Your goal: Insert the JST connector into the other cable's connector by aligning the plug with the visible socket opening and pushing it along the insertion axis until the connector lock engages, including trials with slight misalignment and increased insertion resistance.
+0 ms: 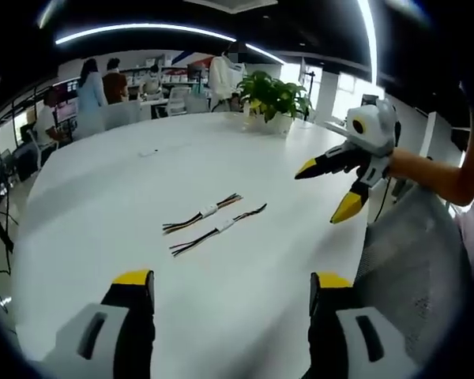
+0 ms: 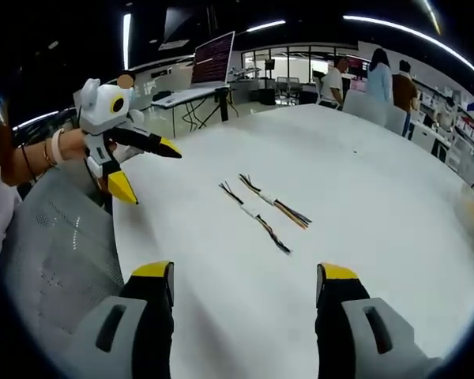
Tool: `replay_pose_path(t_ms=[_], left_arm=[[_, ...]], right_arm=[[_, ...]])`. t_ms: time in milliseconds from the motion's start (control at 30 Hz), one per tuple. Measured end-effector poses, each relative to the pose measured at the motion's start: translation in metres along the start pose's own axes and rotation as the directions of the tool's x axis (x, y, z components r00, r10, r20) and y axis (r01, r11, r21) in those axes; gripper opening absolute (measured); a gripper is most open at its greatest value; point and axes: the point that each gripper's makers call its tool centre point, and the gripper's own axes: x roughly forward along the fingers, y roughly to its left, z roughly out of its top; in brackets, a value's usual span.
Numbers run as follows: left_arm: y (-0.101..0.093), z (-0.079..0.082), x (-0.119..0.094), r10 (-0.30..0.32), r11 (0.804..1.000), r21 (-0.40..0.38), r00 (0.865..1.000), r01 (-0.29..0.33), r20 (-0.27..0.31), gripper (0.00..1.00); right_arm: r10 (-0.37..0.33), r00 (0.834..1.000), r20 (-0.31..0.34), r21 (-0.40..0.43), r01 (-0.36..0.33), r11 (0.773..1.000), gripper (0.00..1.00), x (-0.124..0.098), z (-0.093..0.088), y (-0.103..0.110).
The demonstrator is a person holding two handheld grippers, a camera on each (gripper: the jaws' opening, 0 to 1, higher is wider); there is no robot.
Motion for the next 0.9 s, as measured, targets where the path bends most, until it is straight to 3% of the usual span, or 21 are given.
replay_pose_path(t_ms=[133,200,367,900], left_arm=[[-0.002,-0.007,0.002,0.004,1.0,0.001,1.0,-0.004,-0.029,0.79],[-0.004,-0.005,0.003,-0.003,0.999,-0.041,1.0,0.003,-0.007,0.84],[0.005,-0.009,0.0,0.046,0.999,0.002,0.998,-0.046,-0.031,0.82],[0.008,-0.017,0.0,0.073,0.997,-0.007,0.996,-0.073,-0.06,0.81]], right_arm=[[0.0,1.0,-0.009,0.004,0.0,1.0,0.71,0.001,-0.003,-0.001],[-0.002,1.0,-0.012,0.001,0.002,1.0,0.7,0.002,-0.004,-0.002],[0.005,0.999,-0.035,-0.016,-0.005,1.0,0.7,0.006,-0.01,-0.001],[0.023,0.999,-0.046,-0.037,-0.025,0.999,0.7,0.009,-0.011,0.003]])
